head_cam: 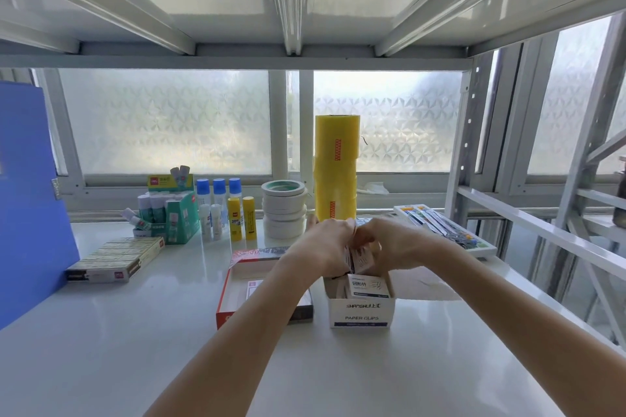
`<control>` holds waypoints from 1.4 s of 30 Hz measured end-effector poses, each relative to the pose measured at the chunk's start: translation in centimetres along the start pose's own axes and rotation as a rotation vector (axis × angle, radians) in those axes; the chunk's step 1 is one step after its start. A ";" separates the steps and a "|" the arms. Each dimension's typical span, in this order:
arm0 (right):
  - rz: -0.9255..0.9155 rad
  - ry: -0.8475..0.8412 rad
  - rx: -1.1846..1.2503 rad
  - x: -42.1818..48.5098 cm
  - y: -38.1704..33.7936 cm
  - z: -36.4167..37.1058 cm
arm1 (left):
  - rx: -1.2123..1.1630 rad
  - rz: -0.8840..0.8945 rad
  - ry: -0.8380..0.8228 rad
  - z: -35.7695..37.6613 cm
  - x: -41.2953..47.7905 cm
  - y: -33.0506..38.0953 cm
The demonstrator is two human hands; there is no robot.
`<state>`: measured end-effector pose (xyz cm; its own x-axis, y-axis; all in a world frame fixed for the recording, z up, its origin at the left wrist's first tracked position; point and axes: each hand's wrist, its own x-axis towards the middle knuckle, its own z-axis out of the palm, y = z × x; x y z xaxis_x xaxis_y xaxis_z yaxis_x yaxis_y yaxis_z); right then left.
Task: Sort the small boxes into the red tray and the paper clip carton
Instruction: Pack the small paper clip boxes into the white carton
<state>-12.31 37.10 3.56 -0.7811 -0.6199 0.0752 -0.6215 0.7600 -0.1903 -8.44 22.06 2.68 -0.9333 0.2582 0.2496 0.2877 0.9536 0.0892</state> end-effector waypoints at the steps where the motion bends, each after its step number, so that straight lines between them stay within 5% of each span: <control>1: -0.011 0.007 0.002 -0.2 -0.1 -0.1 | 0.004 -0.005 0.000 0.0 0.0 0.0; 17: -0.053 0.040 0.465 -1.2 1.8 -0.1 | -0.164 -0.048 -0.113 1.8 1.2 -0.7; 24: -0.090 0.163 0.633 -1.2 2.6 0.3 | -0.454 -0.003 -0.005 1.0 0.3 -1.4; 29: -0.105 0.056 0.778 -0.9 2.3 0.3 | -0.467 -0.030 0.156 0.0 -1.1 -1.4; 36: 0.084 0.109 0.838 0.0 0.9 -0.5 | -0.182 -0.125 0.468 0.1 -1.2 0.9; 42: 0.051 0.044 0.518 0.8 -0.1 -1.8 | -0.246 -0.127 0.370 -0.5 -0.8 1.6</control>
<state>-13.04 36.88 5.35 -0.8183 -0.5673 0.0921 -0.4795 0.5856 -0.6536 -7.11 23.29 3.08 -0.8378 0.0261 0.5454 0.2603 0.8972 0.3569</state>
